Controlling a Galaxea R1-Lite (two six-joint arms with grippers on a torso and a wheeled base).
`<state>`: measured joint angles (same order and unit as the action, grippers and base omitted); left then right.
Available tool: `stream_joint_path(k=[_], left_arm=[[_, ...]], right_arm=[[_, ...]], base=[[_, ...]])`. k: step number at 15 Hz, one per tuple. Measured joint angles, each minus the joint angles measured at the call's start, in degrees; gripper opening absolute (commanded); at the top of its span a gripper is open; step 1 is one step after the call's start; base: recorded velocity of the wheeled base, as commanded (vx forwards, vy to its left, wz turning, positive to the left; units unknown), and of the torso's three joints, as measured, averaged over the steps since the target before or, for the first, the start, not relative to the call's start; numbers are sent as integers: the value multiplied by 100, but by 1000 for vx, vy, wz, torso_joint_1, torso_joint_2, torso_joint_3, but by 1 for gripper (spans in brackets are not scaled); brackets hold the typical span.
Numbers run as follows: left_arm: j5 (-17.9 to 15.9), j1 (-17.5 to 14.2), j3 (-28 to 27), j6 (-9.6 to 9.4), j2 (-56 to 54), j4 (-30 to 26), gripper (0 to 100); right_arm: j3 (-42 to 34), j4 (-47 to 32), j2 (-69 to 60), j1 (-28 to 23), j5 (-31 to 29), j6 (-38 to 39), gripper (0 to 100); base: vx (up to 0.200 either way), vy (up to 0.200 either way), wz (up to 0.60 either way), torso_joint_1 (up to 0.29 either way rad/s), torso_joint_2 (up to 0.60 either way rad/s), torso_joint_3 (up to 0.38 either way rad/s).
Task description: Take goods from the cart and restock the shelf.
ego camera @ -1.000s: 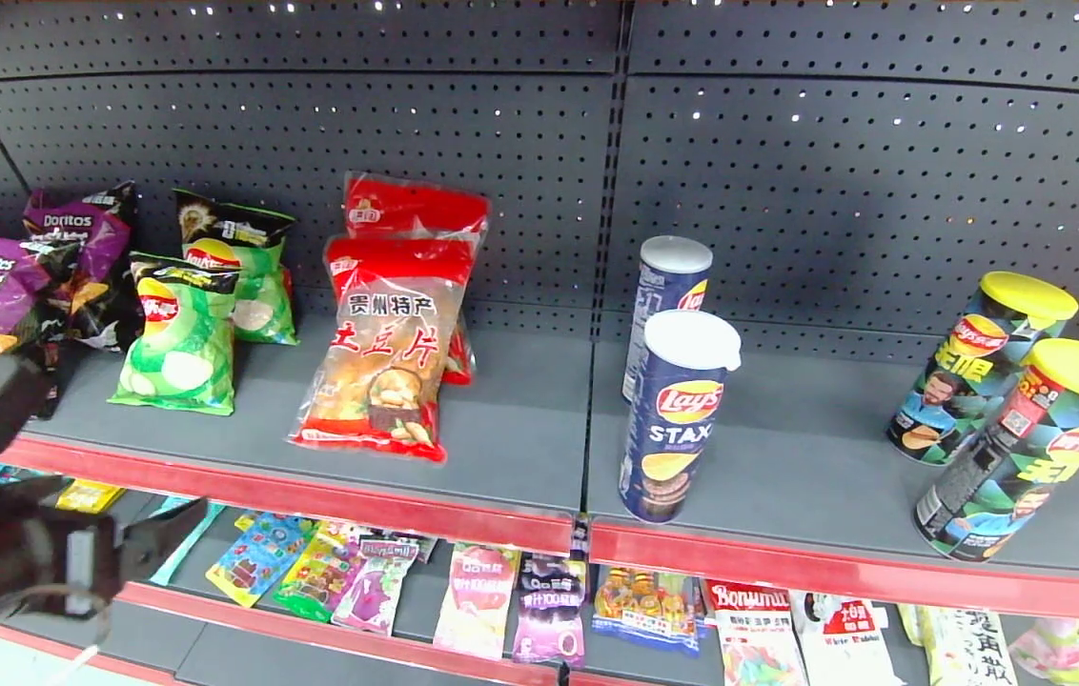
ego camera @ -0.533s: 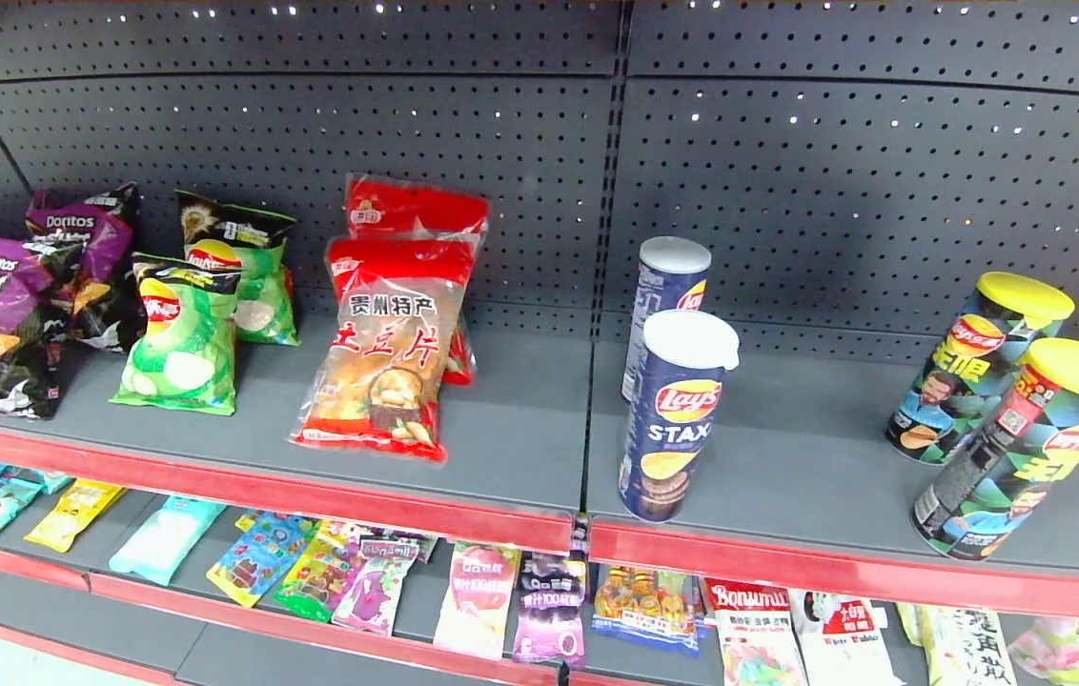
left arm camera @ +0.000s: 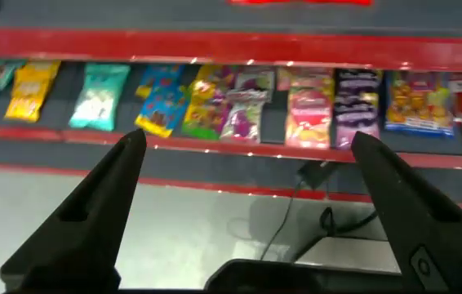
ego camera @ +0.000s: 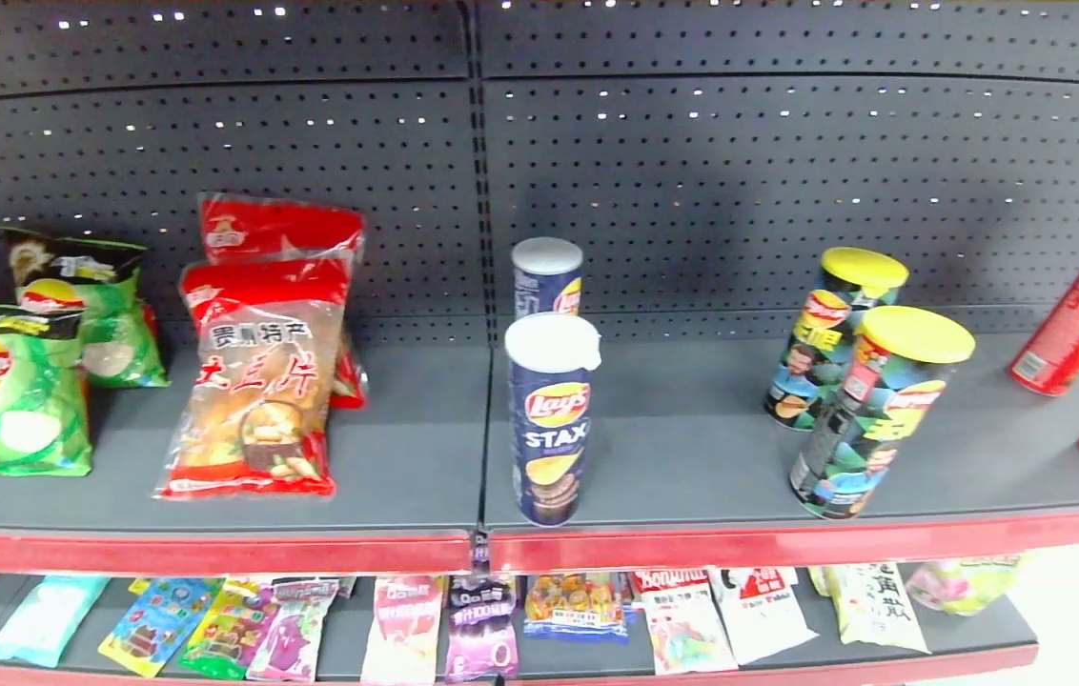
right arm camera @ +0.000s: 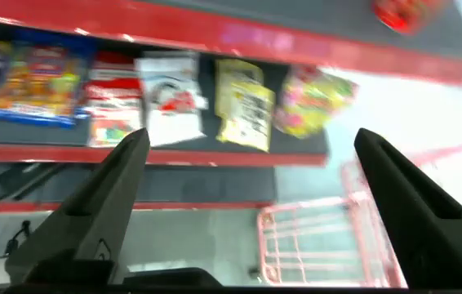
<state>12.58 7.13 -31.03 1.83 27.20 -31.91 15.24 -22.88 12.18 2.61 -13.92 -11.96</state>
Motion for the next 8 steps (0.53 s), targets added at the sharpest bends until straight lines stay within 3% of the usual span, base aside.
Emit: stream_joint_path(k=[5, 8], left_arm=[[4, 9, 256, -204, -254, 11, 100], [4, 0, 396, -218, -367, 235, 100]], right_arm=[[-88, 17, -188, 6, 21, -169, 100], [-155, 20, -374, 11, 27, -243, 100]], base=[[0, 0, 0, 0, 0, 0], [-200, 0, 0, 4, 4, -1]])
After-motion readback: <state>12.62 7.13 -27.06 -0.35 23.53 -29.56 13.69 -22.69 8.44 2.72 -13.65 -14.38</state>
